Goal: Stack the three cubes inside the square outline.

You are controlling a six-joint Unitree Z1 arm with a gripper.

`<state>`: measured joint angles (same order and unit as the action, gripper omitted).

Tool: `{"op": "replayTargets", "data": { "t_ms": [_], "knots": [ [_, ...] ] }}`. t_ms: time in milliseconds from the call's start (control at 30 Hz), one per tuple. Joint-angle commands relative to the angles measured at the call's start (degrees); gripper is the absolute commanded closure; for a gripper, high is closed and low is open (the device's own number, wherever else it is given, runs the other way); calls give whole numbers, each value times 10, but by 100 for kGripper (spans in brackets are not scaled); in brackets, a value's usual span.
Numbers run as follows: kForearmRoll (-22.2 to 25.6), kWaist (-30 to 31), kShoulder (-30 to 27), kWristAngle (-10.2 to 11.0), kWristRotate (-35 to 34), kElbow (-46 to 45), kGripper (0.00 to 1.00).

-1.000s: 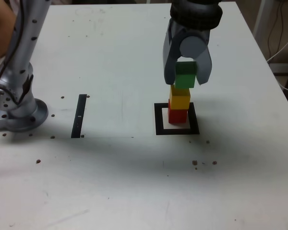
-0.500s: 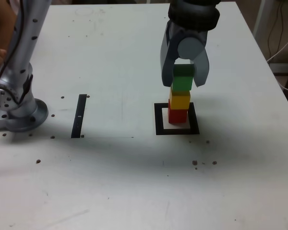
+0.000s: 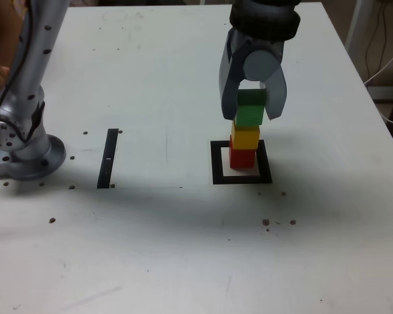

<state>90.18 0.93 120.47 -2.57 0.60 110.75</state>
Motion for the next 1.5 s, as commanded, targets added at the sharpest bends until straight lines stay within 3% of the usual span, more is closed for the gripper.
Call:
{"op": "replayTargets", "data": {
  "t_ms": [0,1467],
  "knots": [
    [3,-2,-4,0,1,-2,74],
    [-6,-15,9,-6,24,-9,74]
  ]
}}
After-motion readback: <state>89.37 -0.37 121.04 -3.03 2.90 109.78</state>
